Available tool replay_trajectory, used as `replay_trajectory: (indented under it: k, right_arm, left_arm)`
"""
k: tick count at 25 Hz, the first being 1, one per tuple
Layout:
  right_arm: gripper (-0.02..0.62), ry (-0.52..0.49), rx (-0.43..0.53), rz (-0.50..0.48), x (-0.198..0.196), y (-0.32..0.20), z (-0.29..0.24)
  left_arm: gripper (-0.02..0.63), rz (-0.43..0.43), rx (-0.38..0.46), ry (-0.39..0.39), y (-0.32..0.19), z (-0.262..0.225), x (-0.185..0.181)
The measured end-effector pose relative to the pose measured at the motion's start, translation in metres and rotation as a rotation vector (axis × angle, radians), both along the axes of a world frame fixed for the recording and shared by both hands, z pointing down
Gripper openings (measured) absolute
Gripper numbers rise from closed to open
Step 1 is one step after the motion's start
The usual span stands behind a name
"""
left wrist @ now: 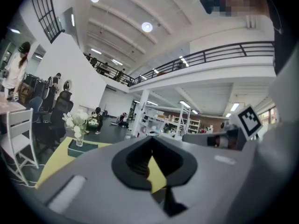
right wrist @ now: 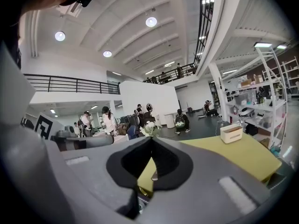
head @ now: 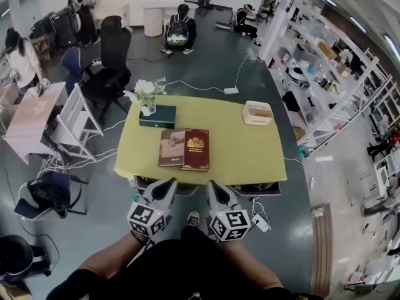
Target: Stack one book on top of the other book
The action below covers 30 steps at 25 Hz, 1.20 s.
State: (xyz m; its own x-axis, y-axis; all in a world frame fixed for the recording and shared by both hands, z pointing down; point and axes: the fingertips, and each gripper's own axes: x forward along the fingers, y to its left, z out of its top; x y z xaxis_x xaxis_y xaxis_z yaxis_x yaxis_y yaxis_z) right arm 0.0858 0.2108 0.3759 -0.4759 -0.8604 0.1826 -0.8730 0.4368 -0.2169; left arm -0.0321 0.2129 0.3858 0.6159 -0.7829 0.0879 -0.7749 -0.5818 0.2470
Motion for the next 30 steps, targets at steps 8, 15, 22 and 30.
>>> replay_trajectory:
  k: [8,15,22,30]
  right_arm:
    - [0.003,-0.014,-0.009,-0.057,0.025,-0.093,-0.003]
    - [0.003,-0.043,-0.025,-0.097,0.05,-0.163,0.01]
    - [0.003,-0.046,-0.064,-0.134,0.06,-0.212,0.029]
    - [0.003,-0.026,-0.068,-0.11,0.053,-0.243,0.033]
  left_arm:
    - [0.008,-0.042,-0.006,-0.011,-0.085,-0.005,0.028]
    - [0.008,-0.084,-0.02,-0.023,-0.149,0.004,0.048]
    - [0.008,-0.131,-0.061,-0.03,-0.189,0.016,0.053]
    - [0.008,-0.099,-0.075,-0.038,-0.222,0.024,0.049]
